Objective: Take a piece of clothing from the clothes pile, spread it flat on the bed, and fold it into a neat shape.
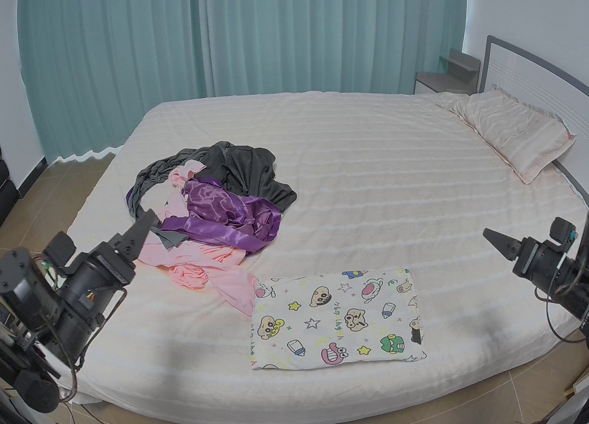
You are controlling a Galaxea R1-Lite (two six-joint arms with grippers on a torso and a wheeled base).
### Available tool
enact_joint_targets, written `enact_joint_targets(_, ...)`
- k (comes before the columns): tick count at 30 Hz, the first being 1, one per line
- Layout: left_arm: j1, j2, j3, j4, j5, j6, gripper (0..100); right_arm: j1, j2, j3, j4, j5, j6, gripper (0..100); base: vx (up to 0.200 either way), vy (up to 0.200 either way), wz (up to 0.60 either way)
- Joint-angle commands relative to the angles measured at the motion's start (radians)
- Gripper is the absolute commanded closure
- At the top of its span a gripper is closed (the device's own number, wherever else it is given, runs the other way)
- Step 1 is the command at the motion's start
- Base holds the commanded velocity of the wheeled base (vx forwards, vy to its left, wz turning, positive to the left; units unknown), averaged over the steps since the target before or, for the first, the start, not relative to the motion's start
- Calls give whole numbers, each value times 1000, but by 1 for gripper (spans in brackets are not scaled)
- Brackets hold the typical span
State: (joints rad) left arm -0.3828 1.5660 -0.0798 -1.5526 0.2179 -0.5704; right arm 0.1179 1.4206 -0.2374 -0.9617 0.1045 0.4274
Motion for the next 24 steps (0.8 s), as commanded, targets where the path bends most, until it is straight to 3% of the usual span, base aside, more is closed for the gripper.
enact_joint_targets(1, 4, -317, 78, 55, 94, 129, 0, -6, -324, 165, 15, -43, -113, 0, 0, 0, 0)
enact_joint_targets(6, -5, -514, 78, 169, 136, 219, 0, -40, -488, 230, 81, -62, -185, 0, 0, 0, 0)
enact_joint_targets(9, -4, -687, 78, 330, 144, 317, 0, -61, -652, 236, 210, -63, -211, 0, 0, 0, 0)
enact_joint_targets(16, 7, -1175, 26, 930, 147, 544, 0, -116, -1059, 178, 643, -63, -322, 0, 0, 0, 0)
enact_joint_targets(17, 7, -1184, 21, 944, 147, 547, 0, -116, -1066, 176, 652, -65, -325, 0, 0, 0, 0)
enact_joint_targets(19, 36, -1340, -38, 1194, 147, 589, 0, -119, -1197, 115, 847, -65, -358, 0, 0, 0, 0)
enact_joint_targets(24, 134, -1474, -92, 1402, 146, 604, 0, -119, -1358, 70, 1058, -65, -418, 0, 0, 0, 0)
